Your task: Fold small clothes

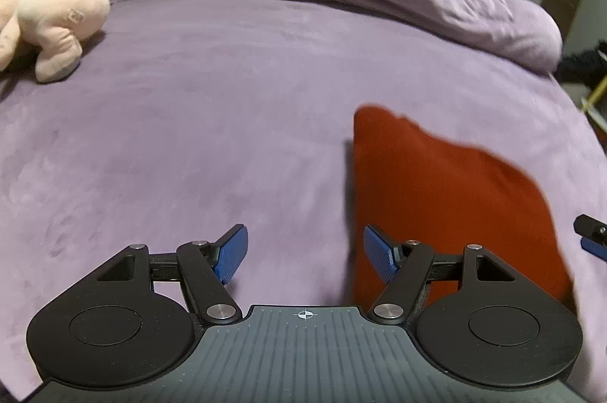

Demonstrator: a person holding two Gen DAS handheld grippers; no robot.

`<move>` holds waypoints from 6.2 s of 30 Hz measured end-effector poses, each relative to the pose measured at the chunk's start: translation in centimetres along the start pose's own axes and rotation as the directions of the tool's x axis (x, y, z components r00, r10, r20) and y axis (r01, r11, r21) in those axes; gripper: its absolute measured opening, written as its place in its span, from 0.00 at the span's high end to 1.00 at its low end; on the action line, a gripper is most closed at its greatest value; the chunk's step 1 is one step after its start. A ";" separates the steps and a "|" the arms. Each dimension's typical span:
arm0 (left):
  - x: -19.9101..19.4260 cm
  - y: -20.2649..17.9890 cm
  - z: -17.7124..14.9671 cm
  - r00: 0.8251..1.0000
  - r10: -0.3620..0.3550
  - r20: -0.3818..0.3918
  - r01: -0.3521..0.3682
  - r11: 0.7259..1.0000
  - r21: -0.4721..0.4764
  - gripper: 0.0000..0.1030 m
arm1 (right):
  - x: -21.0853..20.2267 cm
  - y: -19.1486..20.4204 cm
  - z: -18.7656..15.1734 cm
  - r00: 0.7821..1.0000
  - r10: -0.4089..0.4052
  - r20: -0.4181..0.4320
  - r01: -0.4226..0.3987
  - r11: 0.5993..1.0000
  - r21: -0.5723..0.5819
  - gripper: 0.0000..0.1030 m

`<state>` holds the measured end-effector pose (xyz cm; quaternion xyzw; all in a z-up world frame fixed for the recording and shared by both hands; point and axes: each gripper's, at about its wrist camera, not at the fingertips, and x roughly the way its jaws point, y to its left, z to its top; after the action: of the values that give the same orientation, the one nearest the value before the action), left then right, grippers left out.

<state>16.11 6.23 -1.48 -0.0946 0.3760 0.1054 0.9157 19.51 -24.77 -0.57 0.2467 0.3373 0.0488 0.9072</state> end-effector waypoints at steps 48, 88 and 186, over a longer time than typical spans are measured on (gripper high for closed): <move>-8.3 -2.8 -6.3 0.998 -0.004 -0.063 0.019 0.973 0.232 0.02 | -7.7 4.4 -8.0 0.935 -0.257 -0.244 0.160 0.921 -0.355 0.04; -8.8 -2.9 -5.3 0.986 0.075 -0.147 -0.031 0.960 0.277 0.00 | -7.3 7.5 -6.9 0.884 -0.351 -0.308 0.222 0.896 -0.384 0.04; -7.7 -3.5 -4.9 0.982 0.081 -0.173 -0.025 0.953 0.301 0.00 | -7.5 8.6 -6.5 0.893 -0.363 -0.266 0.236 0.881 -0.410 0.04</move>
<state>8.42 0.75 0.89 0.0451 0.4725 0.0632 0.8779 10.28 -16.45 3.73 0.0048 0.5060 0.0093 0.8625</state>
